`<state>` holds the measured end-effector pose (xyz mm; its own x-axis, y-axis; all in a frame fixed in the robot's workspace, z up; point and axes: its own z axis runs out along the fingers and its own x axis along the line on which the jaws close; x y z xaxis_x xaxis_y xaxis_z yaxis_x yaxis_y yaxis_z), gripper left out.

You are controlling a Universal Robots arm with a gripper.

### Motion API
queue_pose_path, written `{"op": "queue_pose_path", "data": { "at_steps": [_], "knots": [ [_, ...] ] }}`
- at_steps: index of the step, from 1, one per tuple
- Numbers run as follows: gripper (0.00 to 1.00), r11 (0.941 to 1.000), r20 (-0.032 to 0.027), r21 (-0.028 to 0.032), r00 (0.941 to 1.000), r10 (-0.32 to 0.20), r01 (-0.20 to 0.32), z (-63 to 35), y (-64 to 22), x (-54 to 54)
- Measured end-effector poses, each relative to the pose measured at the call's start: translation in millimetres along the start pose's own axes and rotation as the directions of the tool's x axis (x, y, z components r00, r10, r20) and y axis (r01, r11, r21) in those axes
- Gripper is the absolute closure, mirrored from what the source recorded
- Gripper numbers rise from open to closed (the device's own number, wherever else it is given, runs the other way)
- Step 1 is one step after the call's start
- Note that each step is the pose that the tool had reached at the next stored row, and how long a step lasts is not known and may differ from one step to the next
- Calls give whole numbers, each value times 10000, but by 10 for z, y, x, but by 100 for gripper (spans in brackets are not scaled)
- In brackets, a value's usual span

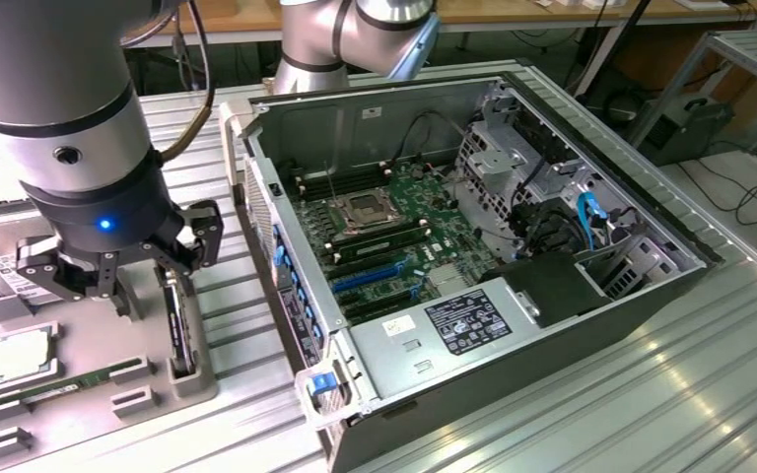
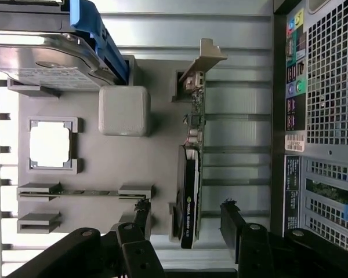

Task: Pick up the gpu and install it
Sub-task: 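Pick up the gpu and move the gpu toward the slot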

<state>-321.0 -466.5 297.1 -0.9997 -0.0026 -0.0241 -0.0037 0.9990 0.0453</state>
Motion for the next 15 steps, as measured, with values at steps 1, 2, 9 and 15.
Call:
{"op": "queue_pose_path", "data": {
  "at_steps": [1, 2, 9, 15],
  "knots": [
    [40, 10000, -4, 3, 10000, -2, 2, 16, -1, -7],
    [40, 10000, -5, 7, 10000, 0, 0, 34, 1, -7],
    [40, 9999, -50, 102, 10000, 20, -20, 185, 98, -5],
    [40, 9996, -47, 113, 9997, 258, -258, 288, 94, -3]
  ]
}}
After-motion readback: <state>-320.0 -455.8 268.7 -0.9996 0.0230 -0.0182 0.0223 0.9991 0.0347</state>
